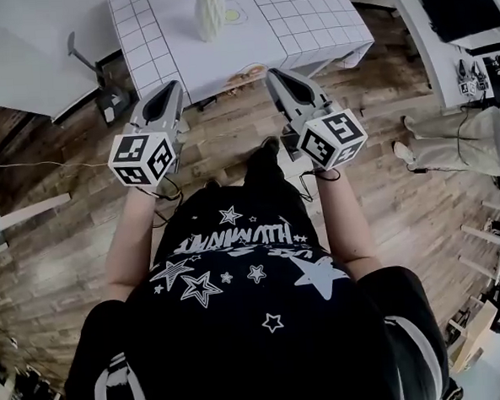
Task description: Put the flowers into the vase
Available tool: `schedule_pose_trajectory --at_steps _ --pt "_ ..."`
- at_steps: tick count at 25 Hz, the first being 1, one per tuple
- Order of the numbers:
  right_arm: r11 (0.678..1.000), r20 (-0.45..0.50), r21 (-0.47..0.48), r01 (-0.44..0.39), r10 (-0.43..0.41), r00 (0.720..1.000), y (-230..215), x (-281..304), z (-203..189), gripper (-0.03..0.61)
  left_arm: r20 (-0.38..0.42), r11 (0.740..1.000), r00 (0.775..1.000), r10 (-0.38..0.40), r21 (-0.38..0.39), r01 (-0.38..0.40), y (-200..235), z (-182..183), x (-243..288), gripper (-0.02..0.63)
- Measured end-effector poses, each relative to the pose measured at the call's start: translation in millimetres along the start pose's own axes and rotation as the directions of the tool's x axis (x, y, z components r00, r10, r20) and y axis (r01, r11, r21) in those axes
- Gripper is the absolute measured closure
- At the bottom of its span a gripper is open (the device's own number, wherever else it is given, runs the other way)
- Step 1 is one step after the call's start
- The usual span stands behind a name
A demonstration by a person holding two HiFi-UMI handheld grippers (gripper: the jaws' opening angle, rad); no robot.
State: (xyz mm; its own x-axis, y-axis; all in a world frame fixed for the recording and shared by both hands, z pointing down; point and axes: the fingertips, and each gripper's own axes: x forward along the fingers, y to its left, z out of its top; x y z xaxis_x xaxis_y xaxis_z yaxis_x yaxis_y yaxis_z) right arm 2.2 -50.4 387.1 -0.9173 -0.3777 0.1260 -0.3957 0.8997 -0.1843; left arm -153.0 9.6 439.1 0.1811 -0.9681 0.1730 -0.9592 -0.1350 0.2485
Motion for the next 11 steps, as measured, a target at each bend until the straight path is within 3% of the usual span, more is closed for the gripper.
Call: schedule_pose_trajectory --at_steps 5,11 --pt "1.0 -0.014 0.003 0.022 -0.022 1.0 9 -5 -6 0.566 -0.012 0.999 0.999 -0.044 0.021 0.044 -9 -1 -7 0.604" --pt "1.0 -0.039 -0.007 0.015 -0.015 0.999 20 6 -11 0.566 -0.036 0.997 0.998 -0.053 -0.05 0.051 -1 -8 -9 0.604"
